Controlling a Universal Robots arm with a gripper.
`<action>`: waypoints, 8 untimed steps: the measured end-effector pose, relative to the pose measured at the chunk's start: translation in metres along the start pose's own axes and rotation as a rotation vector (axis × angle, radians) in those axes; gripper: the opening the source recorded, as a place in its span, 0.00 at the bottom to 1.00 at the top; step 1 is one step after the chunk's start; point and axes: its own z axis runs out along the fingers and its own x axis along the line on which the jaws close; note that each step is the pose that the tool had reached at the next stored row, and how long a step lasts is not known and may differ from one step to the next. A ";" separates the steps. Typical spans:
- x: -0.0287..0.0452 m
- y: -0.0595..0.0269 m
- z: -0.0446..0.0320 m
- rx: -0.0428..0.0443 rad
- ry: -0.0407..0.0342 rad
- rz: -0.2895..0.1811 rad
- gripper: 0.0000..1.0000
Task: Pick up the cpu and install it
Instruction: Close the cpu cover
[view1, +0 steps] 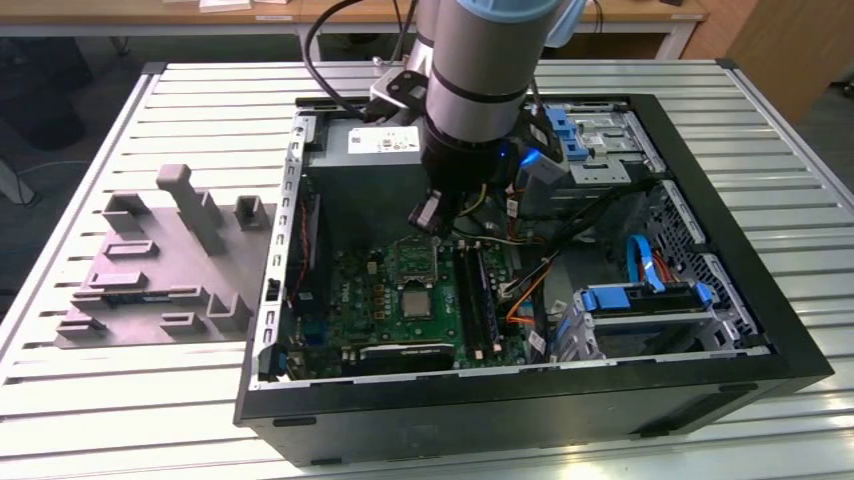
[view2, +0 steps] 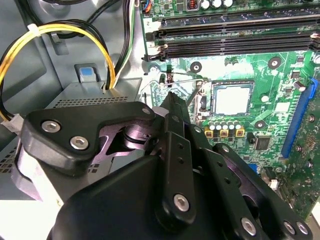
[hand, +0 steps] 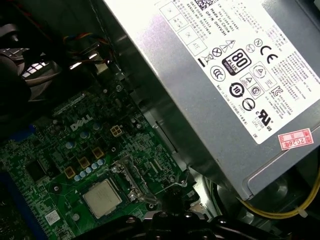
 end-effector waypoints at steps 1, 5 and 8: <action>0.0006 -0.0003 -0.0001 0.0002 0.0005 0.000 0.11; 0.0095 -0.0053 -0.0009 0.0073 0.0111 -0.005 0.11; 0.0099 -0.0056 -0.0010 0.0105 0.0157 -0.005 0.11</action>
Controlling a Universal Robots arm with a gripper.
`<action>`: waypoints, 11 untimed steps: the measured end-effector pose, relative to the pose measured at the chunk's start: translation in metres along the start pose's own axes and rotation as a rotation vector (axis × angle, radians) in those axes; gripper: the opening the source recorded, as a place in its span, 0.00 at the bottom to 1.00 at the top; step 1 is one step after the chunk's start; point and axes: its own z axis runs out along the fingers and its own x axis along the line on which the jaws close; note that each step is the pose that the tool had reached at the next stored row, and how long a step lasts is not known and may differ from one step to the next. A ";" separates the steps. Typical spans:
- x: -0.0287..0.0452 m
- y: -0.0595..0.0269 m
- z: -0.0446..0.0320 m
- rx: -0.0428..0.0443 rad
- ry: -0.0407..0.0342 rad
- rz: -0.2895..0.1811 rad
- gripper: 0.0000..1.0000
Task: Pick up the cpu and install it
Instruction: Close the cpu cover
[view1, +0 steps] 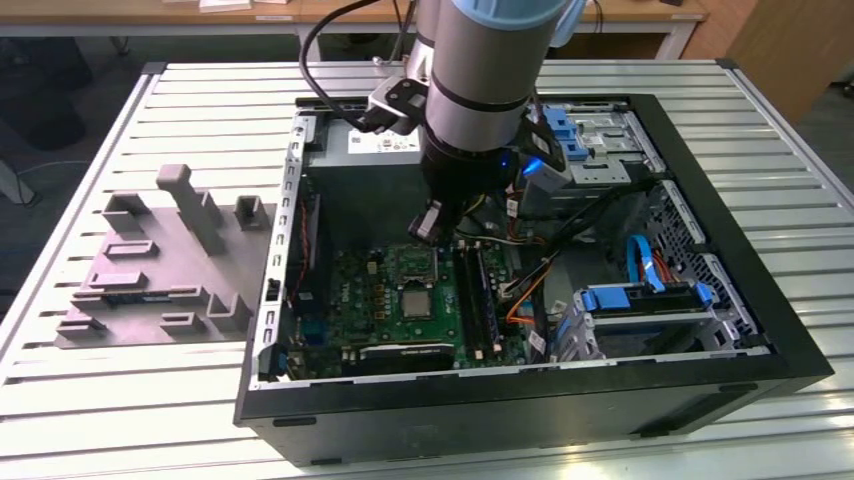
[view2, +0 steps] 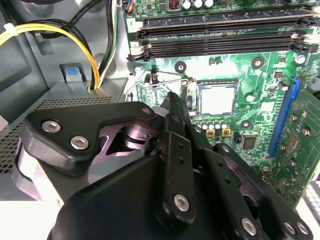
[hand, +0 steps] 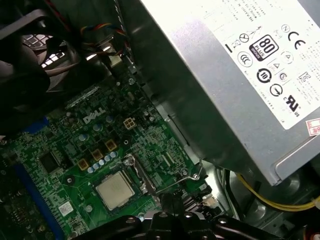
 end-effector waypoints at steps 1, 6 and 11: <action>0.0000 0.0000 0.0000 0.0012 0.0016 0.000 0.11; 0.0018 -0.0007 -0.0001 0.0309 0.0444 -0.005 0.11; 0.0039 -0.0018 -0.0003 0.0308 0.0445 -0.005 0.11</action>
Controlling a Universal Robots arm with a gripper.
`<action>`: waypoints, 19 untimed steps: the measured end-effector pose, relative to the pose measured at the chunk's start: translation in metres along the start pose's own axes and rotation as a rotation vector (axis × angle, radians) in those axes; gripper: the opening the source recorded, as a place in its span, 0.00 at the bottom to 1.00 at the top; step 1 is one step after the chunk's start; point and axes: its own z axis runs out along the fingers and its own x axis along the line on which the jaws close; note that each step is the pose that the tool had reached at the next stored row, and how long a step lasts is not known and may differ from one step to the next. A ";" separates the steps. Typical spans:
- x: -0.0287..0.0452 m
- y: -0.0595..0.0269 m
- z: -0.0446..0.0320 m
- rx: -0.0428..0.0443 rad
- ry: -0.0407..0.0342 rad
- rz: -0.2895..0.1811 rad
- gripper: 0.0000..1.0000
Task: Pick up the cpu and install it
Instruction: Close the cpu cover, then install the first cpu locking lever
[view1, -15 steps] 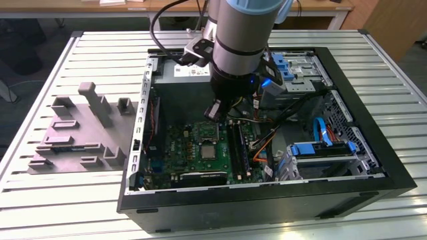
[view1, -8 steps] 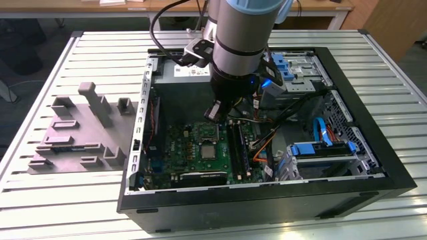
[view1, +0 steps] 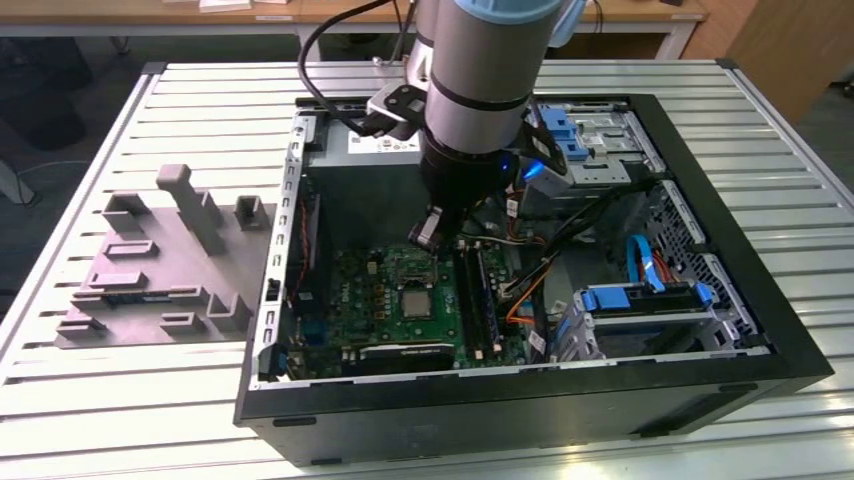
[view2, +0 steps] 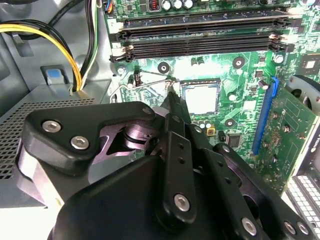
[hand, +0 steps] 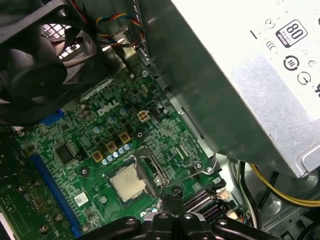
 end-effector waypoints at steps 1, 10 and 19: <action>0.0001 0.0000 0.0000 0.0000 -0.0001 0.000 0.11; 0.0063 -0.0033 -0.0001 -0.0002 -0.0002 -0.001 0.11; 0.0100 -0.0019 0.0001 -0.0004 -0.0006 -0.003 0.11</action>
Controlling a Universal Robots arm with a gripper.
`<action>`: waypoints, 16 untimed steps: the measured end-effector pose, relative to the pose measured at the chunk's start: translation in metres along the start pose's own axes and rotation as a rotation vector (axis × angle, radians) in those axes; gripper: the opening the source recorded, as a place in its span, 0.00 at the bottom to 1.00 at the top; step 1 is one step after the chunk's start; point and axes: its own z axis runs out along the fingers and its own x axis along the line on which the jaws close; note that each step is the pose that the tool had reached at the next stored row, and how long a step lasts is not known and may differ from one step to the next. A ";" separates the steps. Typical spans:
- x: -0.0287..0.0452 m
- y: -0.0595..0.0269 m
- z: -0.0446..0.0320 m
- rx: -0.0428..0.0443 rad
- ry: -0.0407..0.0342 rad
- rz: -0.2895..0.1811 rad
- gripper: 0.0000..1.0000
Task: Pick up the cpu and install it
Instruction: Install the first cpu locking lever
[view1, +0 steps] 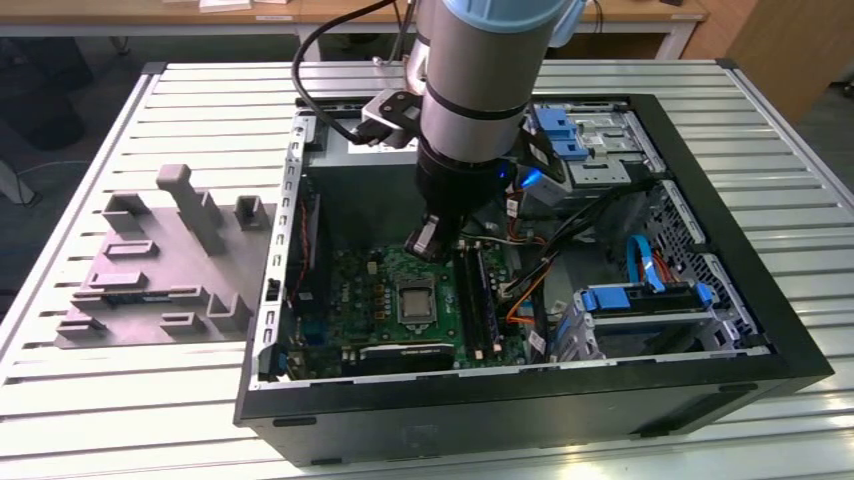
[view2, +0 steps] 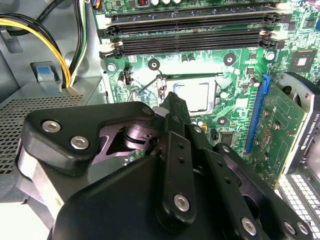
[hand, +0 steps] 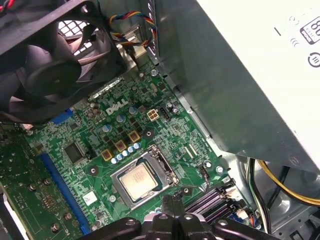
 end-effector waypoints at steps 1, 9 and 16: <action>0.0000 0.0000 0.0000 0.0000 0.0000 0.000 0.11; 0.0001 0.0001 -0.0004 0.0001 0.0002 0.000 0.11; 0.0002 0.0019 -0.0205 0.0000 -0.0001 0.000 0.11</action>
